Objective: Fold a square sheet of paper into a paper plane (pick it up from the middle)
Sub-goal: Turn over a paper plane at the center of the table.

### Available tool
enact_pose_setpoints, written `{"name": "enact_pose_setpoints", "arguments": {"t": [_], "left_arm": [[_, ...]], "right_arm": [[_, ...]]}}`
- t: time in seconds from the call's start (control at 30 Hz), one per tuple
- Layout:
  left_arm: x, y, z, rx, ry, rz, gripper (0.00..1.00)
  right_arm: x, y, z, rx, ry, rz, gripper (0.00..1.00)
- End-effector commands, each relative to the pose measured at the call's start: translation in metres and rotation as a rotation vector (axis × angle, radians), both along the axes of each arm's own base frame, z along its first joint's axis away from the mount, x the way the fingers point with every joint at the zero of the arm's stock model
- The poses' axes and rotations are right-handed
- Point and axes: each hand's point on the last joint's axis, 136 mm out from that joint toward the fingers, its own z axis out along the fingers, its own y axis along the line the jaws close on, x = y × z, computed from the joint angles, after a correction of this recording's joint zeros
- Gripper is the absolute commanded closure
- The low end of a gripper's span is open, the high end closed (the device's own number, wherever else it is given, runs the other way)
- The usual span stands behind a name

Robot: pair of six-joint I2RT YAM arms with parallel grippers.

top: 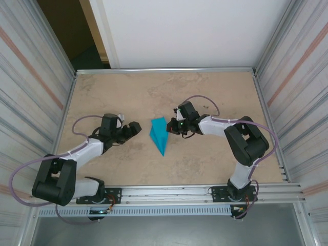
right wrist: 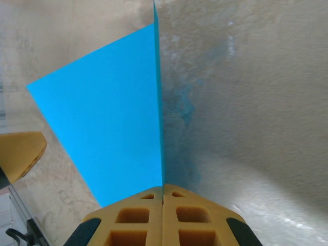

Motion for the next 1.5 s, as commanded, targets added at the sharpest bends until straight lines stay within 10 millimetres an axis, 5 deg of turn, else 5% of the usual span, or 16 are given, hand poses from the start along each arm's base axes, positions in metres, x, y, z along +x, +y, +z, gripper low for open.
{"name": "enact_pose_setpoints", "arguments": {"t": [0.0, 0.23, 0.43, 0.9, 1.1, 1.47], "left_arm": [[-0.002, -0.002, -0.009, 0.038, 0.029, 0.031, 0.22], [-0.003, -0.052, -0.003, -0.034, 0.012, -0.126, 0.29], [-0.003, -0.083, -0.006, -0.011, 0.051, -0.241, 0.50], [0.016, -0.102, -0.023, 0.018, 0.130, -0.303, 0.80], [0.018, -0.091, -0.024, 0.062, 0.120, -0.272, 0.96], [0.019, -0.078, -0.027, 0.068, 0.081, -0.204, 0.98]], "right_arm": [[0.004, -0.006, -0.002, -0.004, -0.024, -0.011, 0.98], [0.002, -0.014, -0.013, -0.044, -0.011, -0.024, 0.98], [0.001, -0.016, -0.015, -0.050, -0.014, -0.023, 0.98], [0.001, -0.017, -0.015, -0.053, -0.018, -0.024, 1.00], [0.006, -0.029, -0.009, -0.062, -0.031, -0.074, 1.00], [0.004, -0.046, -0.021, -0.074, 0.003, -0.111, 0.99]]}}
